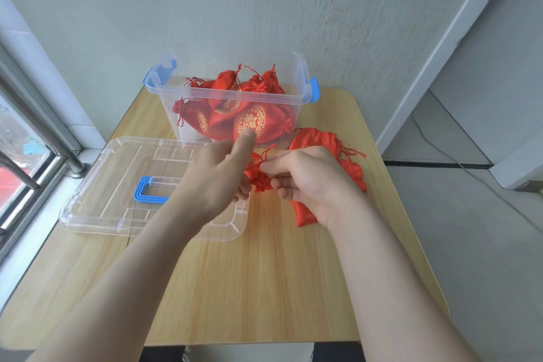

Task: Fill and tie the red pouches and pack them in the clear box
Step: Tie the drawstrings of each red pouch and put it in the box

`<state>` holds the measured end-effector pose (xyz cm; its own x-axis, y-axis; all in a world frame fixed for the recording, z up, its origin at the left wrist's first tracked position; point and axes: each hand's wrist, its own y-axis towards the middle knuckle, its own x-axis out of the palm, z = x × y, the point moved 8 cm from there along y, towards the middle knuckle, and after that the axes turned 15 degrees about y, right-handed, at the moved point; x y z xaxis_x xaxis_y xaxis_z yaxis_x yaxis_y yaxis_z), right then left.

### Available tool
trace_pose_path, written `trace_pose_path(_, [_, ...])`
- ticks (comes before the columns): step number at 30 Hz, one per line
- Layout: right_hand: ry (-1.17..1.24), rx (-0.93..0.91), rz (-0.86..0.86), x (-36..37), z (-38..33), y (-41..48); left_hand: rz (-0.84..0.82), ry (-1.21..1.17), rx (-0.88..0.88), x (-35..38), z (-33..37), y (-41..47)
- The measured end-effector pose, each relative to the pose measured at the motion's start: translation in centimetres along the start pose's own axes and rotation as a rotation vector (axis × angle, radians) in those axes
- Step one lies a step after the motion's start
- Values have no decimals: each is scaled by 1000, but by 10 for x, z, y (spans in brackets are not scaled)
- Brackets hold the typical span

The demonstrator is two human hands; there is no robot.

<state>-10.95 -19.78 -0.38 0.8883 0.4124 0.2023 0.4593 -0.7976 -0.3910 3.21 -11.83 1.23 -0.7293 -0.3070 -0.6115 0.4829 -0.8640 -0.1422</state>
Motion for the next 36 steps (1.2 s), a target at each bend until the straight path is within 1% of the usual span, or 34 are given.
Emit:
trace_pose_path(3, [-50, -14, -36, 4, 2, 1, 110, 218, 170, 0, 11, -2])
trace_pose_path(7, [-75, -16, -58, 7, 6, 3, 203, 303, 319, 1, 12, 2])
trace_pose_path(9, [-64, -26, -83, 8, 5, 2, 260, 348, 363, -1, 12, 4])
trace_pose_path(15, [-176, -102, -109, 6, -5, -4, 272, 395, 356, -5, 10, 6])
trace_pose_path(19, [-287, -123, -32, 1, -7, -4, 275, 346, 342, -9, 12, 6])
trace_pose_path(23, [-327, -148, 51, -2, -9, -3, 277, 371, 334, -10, 9, 9])
trace_pose_path(27, [-396, -171, 66, -1, -9, -2, 289, 405, 320, -9, 8, 9])
trace_pose_path(32, [-589, -243, 54, 4, -11, -4, 326, 405, 286, -11, 4, 13])
trace_pose_path(36, [-742, -359, 70, 9, -15, -4, 352, 405, 278, -10, 3, 12])
